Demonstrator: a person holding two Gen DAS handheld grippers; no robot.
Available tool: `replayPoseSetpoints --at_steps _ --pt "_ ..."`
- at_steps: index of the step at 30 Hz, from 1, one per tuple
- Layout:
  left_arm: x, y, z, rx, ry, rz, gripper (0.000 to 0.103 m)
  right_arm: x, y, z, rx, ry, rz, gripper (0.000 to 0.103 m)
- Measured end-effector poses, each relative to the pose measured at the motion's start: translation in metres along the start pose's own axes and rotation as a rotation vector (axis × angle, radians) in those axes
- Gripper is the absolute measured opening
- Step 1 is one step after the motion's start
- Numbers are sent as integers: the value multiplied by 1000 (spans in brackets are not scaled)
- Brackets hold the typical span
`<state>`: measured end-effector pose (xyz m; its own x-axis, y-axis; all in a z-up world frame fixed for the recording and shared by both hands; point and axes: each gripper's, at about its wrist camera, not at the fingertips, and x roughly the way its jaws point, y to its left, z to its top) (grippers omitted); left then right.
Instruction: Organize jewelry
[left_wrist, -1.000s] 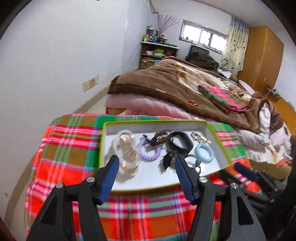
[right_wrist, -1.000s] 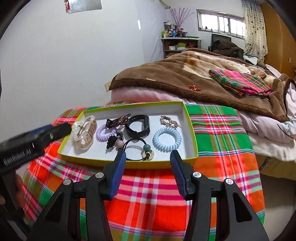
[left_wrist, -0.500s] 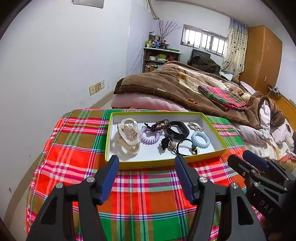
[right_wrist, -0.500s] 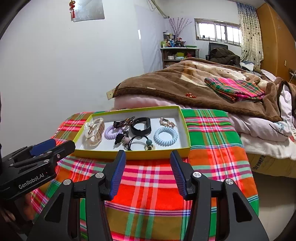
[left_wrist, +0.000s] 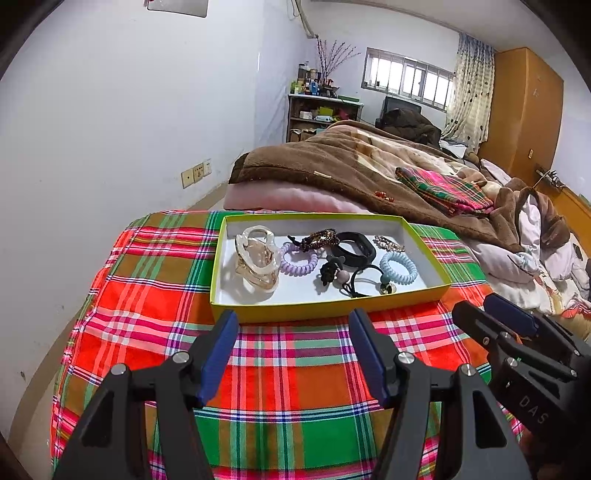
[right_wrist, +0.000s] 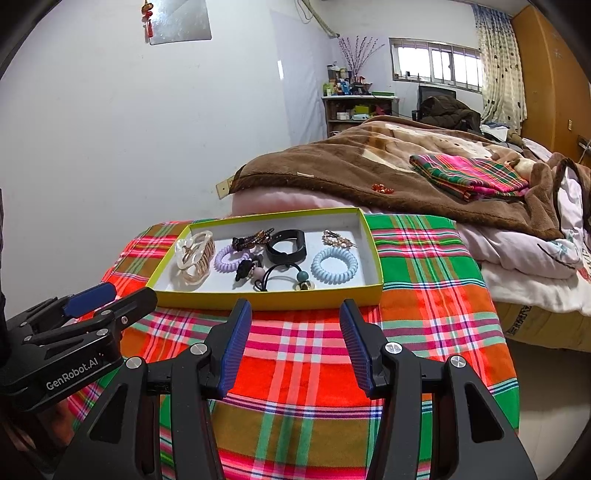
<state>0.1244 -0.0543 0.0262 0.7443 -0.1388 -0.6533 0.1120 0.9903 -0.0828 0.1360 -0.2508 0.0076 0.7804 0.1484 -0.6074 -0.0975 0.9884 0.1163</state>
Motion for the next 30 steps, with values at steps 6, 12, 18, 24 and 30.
replayPoseSetpoints --at_steps 6,12,18,24,30 --pt "-2 1 -2 -6 -2 2 65 -1 1 -1 0 1 0 50" --pt "-1 3 -2 -13 3 7 65 -2 4 -1 -2 -3 1 50" --pt "-1 5 -3 -22 6 2 65 -2 5 -1 -2 -1 2 50" --pt "-2 5 -2 -25 5 5 65 -2 6 -1 -3 -4 2 50" --pt "-1 6 -2 -26 11 8 65 0 7 -2 -3 0 2 50"
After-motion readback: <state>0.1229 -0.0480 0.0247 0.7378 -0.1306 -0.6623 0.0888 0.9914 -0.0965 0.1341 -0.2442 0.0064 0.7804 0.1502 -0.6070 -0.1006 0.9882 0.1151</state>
